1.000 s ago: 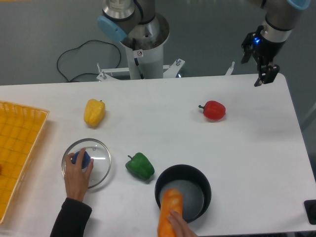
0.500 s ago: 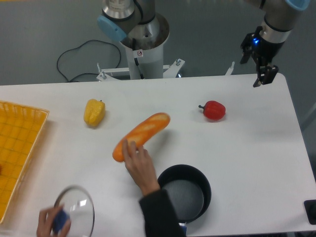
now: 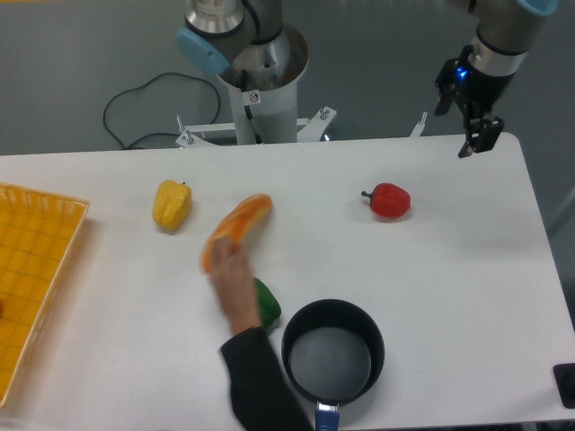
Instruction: Open the lid
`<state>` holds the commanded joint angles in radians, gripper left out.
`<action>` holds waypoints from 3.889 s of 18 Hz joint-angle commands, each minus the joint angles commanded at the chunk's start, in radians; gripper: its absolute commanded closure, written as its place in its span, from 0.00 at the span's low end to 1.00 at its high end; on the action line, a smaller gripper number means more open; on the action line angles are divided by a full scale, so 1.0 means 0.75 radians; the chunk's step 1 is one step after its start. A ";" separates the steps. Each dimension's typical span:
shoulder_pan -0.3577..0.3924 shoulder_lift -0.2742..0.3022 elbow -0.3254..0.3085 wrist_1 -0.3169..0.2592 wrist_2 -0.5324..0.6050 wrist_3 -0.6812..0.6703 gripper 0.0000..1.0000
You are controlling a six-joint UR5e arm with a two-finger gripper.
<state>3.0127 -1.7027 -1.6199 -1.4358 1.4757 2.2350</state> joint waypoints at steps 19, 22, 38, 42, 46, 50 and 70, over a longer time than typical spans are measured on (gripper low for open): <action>-0.055 0.006 0.002 0.012 0.000 -0.164 0.00; -0.065 0.006 0.002 0.014 0.000 -0.168 0.00; -0.162 0.004 0.002 0.018 -0.006 -0.356 0.00; -0.162 0.004 0.002 0.018 -0.006 -0.358 0.00; -0.164 0.004 0.002 0.016 -0.006 -0.358 0.00; -0.188 0.002 0.002 0.016 -0.006 -0.441 0.00; -0.734 -0.049 -0.068 0.219 0.002 -1.176 0.00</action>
<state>2.4621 -1.7395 -1.6705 -1.2718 1.4772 1.3531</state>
